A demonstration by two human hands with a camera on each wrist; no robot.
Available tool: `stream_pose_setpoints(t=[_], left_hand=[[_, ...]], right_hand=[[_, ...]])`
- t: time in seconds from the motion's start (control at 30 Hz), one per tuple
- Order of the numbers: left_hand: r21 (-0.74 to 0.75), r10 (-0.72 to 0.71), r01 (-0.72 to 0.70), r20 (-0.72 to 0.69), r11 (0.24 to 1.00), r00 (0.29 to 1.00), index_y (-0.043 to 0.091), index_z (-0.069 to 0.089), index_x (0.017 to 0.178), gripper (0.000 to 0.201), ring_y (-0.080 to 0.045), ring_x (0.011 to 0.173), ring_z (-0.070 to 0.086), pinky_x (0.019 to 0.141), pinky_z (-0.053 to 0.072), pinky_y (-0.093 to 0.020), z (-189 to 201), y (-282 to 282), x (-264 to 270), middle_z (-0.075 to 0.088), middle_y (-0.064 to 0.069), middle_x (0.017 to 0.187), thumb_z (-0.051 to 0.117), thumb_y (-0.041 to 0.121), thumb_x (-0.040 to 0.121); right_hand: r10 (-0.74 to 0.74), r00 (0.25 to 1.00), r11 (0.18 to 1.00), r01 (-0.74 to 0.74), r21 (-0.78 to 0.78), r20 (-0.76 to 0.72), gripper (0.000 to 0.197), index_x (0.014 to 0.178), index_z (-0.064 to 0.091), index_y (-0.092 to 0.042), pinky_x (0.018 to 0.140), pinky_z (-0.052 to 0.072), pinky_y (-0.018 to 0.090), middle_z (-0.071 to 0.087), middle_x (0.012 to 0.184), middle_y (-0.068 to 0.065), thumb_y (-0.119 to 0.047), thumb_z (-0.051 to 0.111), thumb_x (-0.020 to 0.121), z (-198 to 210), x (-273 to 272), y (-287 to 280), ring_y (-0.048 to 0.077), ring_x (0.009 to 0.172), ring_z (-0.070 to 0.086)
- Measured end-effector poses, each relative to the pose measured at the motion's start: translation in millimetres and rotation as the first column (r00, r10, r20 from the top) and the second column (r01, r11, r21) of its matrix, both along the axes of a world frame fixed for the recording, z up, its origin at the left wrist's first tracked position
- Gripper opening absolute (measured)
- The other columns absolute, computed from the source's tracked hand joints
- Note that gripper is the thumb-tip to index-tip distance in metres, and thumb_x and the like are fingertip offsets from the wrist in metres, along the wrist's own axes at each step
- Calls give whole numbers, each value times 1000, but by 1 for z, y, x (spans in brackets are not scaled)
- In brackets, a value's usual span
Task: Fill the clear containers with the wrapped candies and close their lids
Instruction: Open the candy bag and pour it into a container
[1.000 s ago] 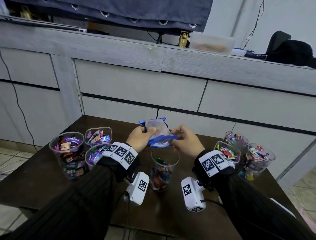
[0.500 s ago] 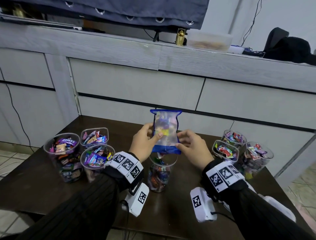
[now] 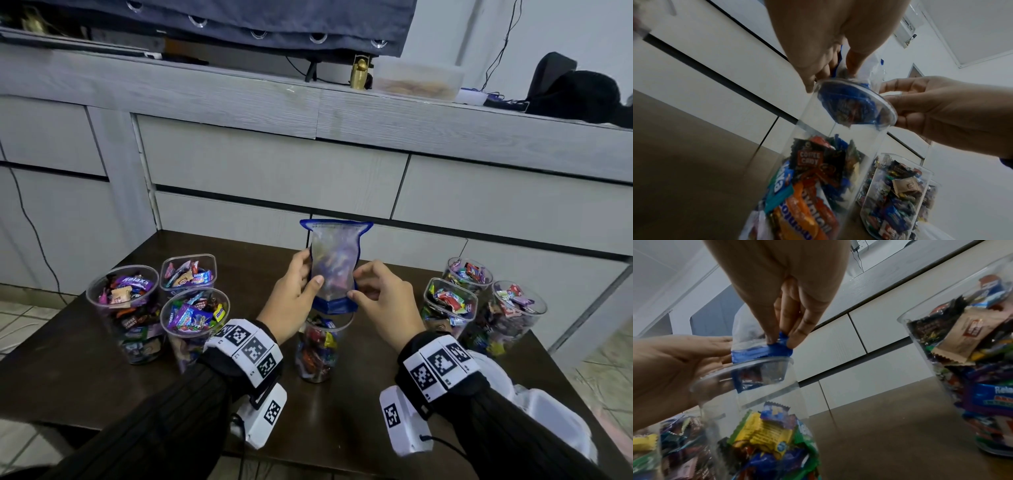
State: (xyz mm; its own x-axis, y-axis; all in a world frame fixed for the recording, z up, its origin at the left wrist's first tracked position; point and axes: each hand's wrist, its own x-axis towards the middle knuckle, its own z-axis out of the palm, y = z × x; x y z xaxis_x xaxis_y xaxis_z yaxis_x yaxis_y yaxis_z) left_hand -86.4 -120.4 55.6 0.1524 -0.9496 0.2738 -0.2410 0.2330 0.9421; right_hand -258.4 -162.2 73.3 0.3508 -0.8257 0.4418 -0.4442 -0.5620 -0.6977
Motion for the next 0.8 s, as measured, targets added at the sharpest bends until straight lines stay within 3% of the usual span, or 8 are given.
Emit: stream_pose_setpoints(t=[0.17, 0.47, 0.7, 0.8], left_hand=[[27, -18, 16, 66, 1000, 998, 14, 26, 147, 50, -15, 122, 57, 105, 45, -42, -1, 4, -2, 61, -8, 131, 43, 4, 101], [4, -96, 96, 140, 995, 985, 18, 21, 150, 53, -13, 121, 57, 101, 48, -30, -3, 5, 1, 62, -7, 128, 40, 5, 102], [-68, -36, 48, 167, 997, 985, 22, 27, 146, 51, 6, 111, 56, 89, 47, -9, 2, 3, 10, 60, 7, 125, 44, 4, 101], [-35, -70, 79, 192, 996, 979, 22, 25, 146, 51, -3, 121, 54, 95, 45, -13, 0, 3, 9, 59, 4, 131, 43, 5, 101]], right_hand=[[34, 998, 999, -36, -31, -47, 28, 91, 52, -24, 74, 50, 8, 64, 86, -11, -5, 71, 81, -1, 3, 2, 1, 83, 64], [44, 996, 998, -48, -50, -80, 27, 92, 51, -24, 73, 48, 6, 64, 89, -10, -7, 69, 82, 0, 3, 1, 3, 85, 64], [41, 998, 995, -44, -91, -44, 30, 91, 51, -27, 72, 47, 4, 61, 86, -12, -6, 70, 82, 6, 1, -3, 1, 84, 62], [34, 996, 996, -40, -76, -88, 28, 91, 49, -26, 70, 47, 4, 60, 85, -13, -7, 69, 83, 2, 4, -2, 3, 81, 61]])
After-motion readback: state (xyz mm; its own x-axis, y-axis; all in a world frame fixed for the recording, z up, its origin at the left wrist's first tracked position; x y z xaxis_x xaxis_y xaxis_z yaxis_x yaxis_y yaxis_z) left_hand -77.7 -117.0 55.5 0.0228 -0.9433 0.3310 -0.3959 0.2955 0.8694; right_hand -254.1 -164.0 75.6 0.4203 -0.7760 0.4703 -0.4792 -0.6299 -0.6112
